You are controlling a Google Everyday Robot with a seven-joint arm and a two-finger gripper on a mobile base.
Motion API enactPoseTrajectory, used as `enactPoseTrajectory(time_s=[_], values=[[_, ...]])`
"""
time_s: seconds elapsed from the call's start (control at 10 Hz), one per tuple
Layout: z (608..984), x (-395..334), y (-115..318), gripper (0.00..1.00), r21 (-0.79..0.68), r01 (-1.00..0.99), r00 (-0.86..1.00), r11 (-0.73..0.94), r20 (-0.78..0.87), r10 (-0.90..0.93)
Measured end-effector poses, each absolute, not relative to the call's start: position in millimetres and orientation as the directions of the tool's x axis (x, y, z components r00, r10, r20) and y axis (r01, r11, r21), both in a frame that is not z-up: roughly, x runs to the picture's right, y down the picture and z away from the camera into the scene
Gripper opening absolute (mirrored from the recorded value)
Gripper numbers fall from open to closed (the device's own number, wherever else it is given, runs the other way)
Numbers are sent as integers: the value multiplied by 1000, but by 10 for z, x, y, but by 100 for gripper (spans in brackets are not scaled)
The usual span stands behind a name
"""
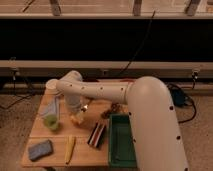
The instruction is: Place apple in paper cup
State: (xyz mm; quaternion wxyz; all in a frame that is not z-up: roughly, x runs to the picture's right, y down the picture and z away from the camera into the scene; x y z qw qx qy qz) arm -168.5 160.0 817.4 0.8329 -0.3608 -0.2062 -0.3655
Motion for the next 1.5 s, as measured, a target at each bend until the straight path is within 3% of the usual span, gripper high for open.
enactPoseTrajectory(time_s=[0.6,1.3,1.5], values=[[7594,-1579,460,0,-363,714,648,598,667,-369],[7580,-1582,381,0,-354,710,647,608,669,-366],[7755,-1684,323,0,-353,713,648,605,663,-376]])
